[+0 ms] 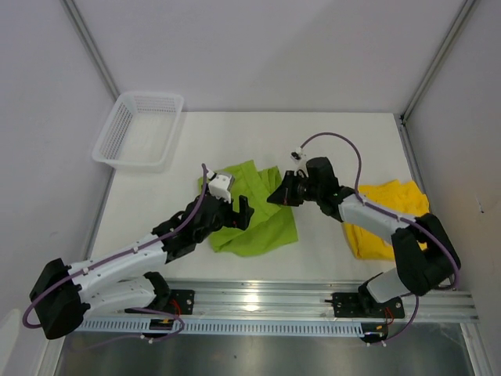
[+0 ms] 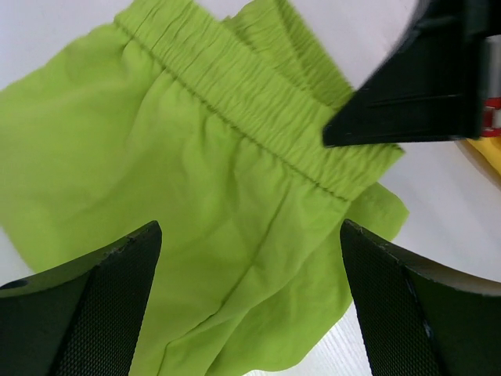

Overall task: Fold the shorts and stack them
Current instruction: Fold the shorts

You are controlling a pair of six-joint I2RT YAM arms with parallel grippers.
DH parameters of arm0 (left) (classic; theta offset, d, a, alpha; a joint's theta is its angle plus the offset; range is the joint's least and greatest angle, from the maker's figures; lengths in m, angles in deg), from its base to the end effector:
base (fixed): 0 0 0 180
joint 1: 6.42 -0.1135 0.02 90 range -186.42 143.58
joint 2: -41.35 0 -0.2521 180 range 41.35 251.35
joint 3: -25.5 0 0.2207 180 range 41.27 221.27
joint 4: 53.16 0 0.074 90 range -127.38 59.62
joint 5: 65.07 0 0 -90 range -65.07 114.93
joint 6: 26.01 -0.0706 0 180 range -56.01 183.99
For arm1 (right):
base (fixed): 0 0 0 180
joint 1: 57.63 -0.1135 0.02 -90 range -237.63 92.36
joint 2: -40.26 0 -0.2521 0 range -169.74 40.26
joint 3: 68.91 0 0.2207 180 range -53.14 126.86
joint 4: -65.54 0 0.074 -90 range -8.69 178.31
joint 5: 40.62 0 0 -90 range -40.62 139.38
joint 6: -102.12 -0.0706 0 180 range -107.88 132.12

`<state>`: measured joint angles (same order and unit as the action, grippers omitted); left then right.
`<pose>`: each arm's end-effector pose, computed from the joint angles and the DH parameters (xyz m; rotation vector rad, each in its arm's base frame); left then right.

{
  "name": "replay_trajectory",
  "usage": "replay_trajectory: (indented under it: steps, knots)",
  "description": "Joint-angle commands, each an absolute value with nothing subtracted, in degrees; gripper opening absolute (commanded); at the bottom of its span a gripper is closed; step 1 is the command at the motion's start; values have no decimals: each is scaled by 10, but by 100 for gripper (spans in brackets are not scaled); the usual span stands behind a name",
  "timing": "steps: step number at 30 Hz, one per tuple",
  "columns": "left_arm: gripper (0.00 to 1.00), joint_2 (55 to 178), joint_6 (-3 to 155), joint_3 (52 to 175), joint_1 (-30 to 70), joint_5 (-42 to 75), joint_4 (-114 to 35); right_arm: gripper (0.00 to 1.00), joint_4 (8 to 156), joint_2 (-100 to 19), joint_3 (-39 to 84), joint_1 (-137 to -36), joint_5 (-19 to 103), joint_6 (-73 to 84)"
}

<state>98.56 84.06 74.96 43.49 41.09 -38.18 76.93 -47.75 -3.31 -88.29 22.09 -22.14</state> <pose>0.1651 -0.1656 0.2409 0.3290 1.9608 -0.5249 0.2664 0.1956 0.2052 -0.2262 2.3131 1.1326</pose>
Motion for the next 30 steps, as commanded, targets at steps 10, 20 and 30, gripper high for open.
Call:
replay_trajectory:
  steps: [10,20,30]
  knots:
    - [96,1020,858,780,417,397,-389,7,718,-489,-142,-858,246,-205]
    - [97,1065,858,834,385,378,-349,58,752,-474,-162,-891,289,-206]
    - [97,1154,841,921,346,343,-333,23,716,-430,-205,-1007,314,-284]
